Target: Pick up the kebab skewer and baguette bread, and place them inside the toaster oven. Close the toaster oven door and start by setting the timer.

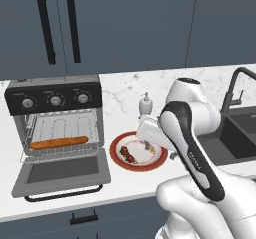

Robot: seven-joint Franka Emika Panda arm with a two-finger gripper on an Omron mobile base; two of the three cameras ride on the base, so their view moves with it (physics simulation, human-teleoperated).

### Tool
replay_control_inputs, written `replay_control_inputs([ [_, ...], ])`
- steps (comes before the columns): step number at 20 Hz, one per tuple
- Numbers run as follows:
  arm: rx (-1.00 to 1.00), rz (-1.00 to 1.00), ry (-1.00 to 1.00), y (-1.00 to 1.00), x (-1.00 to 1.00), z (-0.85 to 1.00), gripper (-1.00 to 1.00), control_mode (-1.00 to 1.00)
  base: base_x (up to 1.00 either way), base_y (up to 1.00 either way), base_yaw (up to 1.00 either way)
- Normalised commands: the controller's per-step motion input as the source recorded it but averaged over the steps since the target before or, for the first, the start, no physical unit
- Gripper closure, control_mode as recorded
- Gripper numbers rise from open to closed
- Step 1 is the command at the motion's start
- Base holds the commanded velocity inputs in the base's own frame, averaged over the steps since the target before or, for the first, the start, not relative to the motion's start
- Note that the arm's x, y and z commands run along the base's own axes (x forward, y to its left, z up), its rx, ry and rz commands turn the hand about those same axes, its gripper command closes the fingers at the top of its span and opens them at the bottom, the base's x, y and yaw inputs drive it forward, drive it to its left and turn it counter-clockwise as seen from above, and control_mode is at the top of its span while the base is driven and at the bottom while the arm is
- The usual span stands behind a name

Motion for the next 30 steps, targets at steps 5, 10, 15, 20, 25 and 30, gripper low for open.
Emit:
replay_control_inputs([
  [5,-0.24,0.56,0.05,-0.05,0.31,-0.39,-1.00,-1.00,0.00,0.00,0.00],
  [10,-0.11,0.41,-0.05,0.00,0.08,-0.52,-1.00,-1.00,0.00,0.00,0.00],
  [15,0.06,0.15,-0.07,-0.04,0.27,-0.31,-1.00,-1.00,0.00,0.00,0.00],
  [20,0.11,0.01,-0.07,0.00,0.55,-0.01,-1.00,-1.00,0.00,0.00,0.00],
  [25,0.05,0.00,-0.01,0.09,0.60,-0.25,-1.00,-1.00,0.00,0.00,0.00],
  [30,0.04,0.00,0.00,0.06,0.47,-0.37,-1.00,-1.00,0.00,0.00,0.00],
])
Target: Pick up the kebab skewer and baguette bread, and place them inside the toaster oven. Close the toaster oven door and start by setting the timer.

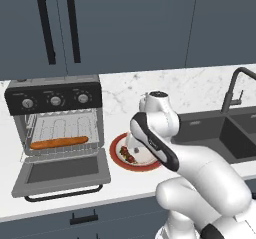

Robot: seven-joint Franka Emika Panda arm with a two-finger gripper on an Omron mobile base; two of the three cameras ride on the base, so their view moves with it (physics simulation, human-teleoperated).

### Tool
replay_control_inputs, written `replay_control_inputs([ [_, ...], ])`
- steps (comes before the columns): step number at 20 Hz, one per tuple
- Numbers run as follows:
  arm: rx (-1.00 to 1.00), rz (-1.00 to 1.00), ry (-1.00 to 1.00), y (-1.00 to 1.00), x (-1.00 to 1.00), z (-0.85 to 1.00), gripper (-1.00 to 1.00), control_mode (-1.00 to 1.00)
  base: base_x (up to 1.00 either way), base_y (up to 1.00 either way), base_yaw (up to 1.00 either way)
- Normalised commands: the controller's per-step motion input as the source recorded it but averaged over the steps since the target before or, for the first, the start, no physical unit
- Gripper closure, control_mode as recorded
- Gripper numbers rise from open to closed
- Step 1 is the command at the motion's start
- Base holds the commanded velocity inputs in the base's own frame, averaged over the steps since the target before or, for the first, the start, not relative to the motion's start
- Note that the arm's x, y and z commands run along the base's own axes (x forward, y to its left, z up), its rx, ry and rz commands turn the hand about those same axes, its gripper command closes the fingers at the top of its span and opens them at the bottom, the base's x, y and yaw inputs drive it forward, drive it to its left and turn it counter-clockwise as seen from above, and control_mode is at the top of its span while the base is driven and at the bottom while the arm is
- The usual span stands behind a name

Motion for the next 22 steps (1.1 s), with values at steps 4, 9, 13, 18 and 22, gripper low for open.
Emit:
replay_control_inputs([
  [4,0.02,0.00,0.00,0.11,0.17,-0.34,-1.00,-1.00,0.00,0.00,0.00],
  [9,0.02,0.00,0.00,0.38,0.09,-0.44,-1.00,-1.00,0.00,0.00,0.00],
  [13,0.00,0.00,0.00,0.29,0.10,-0.34,-1.00,-1.00,0.00,0.00,0.00],
  [18,0.00,0.00,0.00,0.00,0.31,-0.20,-1.00,-1.00,0.00,0.00,0.00],
  [22,0.00,0.00,0.00,0.00,0.28,-0.01,-1.00,-1.00,0.00,0.00,0.00],
])
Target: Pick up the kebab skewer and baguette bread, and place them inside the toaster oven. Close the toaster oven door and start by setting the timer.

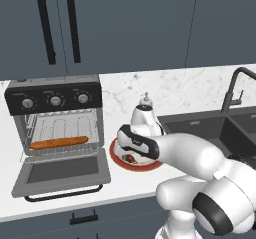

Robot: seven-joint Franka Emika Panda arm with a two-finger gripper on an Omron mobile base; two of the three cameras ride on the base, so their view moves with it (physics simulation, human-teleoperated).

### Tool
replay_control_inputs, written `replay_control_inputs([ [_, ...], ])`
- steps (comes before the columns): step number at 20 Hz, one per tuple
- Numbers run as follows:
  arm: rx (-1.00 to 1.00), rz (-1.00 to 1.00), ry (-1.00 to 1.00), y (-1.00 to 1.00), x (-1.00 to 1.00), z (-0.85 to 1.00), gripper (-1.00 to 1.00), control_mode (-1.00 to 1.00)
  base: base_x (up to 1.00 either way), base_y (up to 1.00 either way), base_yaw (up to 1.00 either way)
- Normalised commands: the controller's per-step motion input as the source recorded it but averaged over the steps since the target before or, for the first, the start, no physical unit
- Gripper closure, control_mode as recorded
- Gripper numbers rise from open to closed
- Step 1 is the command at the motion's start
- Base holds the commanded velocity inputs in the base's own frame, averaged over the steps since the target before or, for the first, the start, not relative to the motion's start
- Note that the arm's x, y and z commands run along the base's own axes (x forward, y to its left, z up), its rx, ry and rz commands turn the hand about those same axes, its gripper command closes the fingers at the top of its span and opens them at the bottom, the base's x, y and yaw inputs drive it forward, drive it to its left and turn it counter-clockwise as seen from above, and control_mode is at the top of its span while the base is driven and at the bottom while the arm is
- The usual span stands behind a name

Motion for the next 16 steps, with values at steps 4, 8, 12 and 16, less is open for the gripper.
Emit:
replay_control_inputs([
  [4,0.00,0.01,0.00,0.00,0.01,-0.11,-1.00,-1.00,0.00,0.00,0.00],
  [8,0.00,0.01,0.00,0.00,0.02,-0.25,-1.00,-1.00,0.00,0.00,0.00],
  [12,0.00,0.02,0.00,0.00,0.08,-0.17,-1.00,-1.00,0.00,0.00,0.00],
  [16,0.00,0.02,0.00,0.00,0.05,-0.12,-1.00,-1.00,0.00,0.00,0.00],
])
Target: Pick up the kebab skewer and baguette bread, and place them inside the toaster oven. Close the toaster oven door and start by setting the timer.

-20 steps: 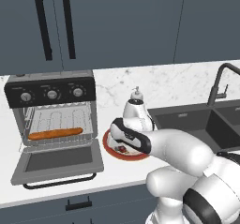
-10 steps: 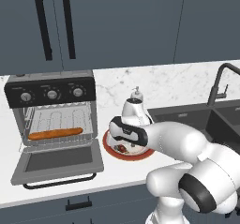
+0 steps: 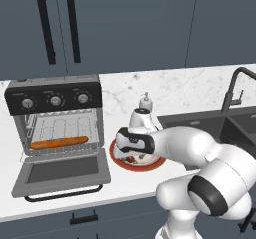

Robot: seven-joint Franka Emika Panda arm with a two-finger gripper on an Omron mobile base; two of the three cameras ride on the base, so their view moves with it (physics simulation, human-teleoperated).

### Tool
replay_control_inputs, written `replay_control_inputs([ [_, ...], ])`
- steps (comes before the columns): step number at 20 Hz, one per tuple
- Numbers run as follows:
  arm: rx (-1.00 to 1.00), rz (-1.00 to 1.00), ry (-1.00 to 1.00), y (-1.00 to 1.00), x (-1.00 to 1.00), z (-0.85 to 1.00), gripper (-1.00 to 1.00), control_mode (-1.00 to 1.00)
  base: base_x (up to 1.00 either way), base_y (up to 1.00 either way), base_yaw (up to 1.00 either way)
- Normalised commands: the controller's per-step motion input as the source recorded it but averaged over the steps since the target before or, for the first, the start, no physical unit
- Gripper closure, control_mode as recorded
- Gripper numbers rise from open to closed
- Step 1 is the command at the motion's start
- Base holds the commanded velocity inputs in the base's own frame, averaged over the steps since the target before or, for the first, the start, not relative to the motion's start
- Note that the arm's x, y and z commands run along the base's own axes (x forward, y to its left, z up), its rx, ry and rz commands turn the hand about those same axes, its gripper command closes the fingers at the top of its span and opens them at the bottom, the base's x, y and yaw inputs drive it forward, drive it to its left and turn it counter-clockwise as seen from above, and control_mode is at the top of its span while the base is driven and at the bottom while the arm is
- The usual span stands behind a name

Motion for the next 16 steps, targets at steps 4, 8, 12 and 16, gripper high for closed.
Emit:
replay_control_inputs([
  [4,0.00,0.02,0.00,0.00,0.04,-0.11,-1.00,-1.00,0.00,0.00,0.00],
  [8,0.00,0.02,0.00,0.00,0.00,-0.16,-1.00,-1.00,0.00,0.00,0.00],
  [12,0.00,0.02,0.00,0.00,0.02,-0.16,-1.00,-1.00,0.00,0.00,0.00],
  [16,0.00,0.03,0.00,0.00,0.07,-0.04,-1.00,-1.00,0.00,0.00,0.00],
])
